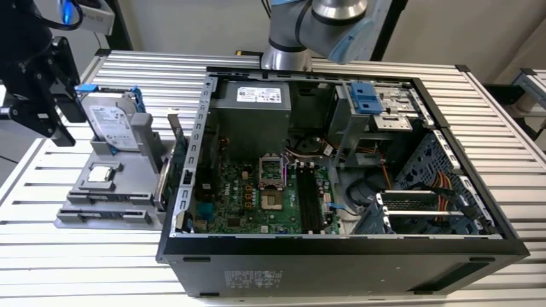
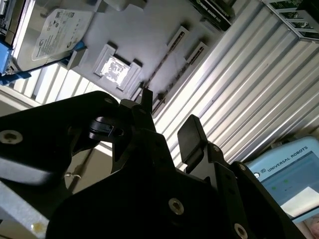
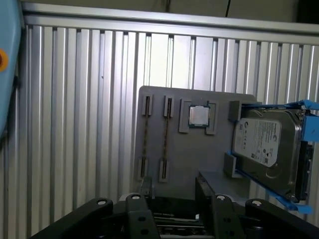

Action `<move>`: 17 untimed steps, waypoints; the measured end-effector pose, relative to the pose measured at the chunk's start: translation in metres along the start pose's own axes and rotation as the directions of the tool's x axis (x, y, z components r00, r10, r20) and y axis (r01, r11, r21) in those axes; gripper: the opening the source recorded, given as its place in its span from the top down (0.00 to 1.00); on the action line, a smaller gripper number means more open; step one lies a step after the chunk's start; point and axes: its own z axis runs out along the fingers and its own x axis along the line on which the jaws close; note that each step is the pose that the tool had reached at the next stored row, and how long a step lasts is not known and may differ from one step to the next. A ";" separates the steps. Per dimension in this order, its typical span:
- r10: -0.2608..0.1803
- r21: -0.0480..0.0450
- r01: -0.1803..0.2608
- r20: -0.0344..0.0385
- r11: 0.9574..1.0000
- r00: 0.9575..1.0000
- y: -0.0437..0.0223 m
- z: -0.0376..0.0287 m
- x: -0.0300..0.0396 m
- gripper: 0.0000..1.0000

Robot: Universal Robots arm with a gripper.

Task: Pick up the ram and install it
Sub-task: 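Pick up the ram and move it above insertion slot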

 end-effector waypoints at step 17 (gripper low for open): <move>0.014 0.000 -0.014 -0.016 1.000 1.000 0.0021 0.0118 0.0005 0.00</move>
